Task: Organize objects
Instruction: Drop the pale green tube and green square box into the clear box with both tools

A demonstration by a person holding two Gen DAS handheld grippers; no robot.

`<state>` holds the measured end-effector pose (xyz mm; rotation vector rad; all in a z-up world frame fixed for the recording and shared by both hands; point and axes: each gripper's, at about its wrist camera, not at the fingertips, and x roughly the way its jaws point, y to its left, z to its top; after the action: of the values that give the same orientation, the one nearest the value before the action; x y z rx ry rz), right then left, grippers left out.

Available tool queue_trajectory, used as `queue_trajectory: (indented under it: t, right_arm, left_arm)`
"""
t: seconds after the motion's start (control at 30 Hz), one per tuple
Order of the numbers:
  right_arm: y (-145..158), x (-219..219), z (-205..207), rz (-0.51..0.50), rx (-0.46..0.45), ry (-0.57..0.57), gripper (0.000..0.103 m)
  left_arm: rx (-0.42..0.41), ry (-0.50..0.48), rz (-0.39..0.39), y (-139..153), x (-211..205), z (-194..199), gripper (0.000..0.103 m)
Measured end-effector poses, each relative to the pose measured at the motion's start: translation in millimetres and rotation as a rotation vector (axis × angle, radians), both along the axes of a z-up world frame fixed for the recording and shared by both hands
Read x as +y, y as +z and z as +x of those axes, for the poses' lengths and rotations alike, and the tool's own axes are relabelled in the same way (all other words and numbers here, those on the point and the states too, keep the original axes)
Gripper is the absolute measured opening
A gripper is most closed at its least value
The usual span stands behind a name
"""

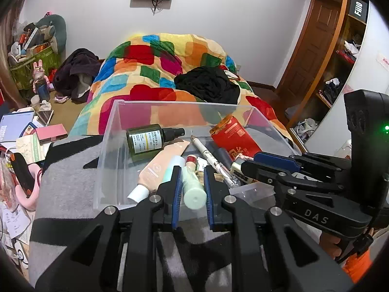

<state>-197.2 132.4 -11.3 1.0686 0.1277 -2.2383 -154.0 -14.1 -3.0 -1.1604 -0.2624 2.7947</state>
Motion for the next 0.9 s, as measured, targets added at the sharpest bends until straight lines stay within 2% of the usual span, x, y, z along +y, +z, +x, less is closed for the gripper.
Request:
queue_trajectory:
  t: [0.27,0.4,0.53,0.7,0.8,0.83,0.9]
  right_arm:
    - [14,9,16,-0.026,0.031,0.019,0.025]
    - [23,17,27,-0.045,0.054,0.018,0.029]
    - [31,25,39,-0.058,0.090,0.014,0.036]
    - [39,34,56,-0.070,0.139,0.000,0.047]
    - [42,39,64,-0.081,0.155,-0.002,0.050]
    - [43,40,67,-0.083,0.160,-0.005,0.055]
    - [43,42,72,-0.084,0.178,-0.011,0.061]
  left_arm:
    - [0.052,0.014,-0.007,14,1,17,0.018]
    - [0.098,0.036,-0.029,22,1,32,0.040]
    - [0.137,0.045,-0.058,27,5,45,0.049]
    - [0.182,0.054,-0.084,31,10,62,0.064]
    - [0.197,0.056,-0.092,31,12,69,0.068]
    - [0.198,0.055,-0.094,30,13,71,0.068]
    - [0.199,0.061,-0.097,29,14,75,0.077]
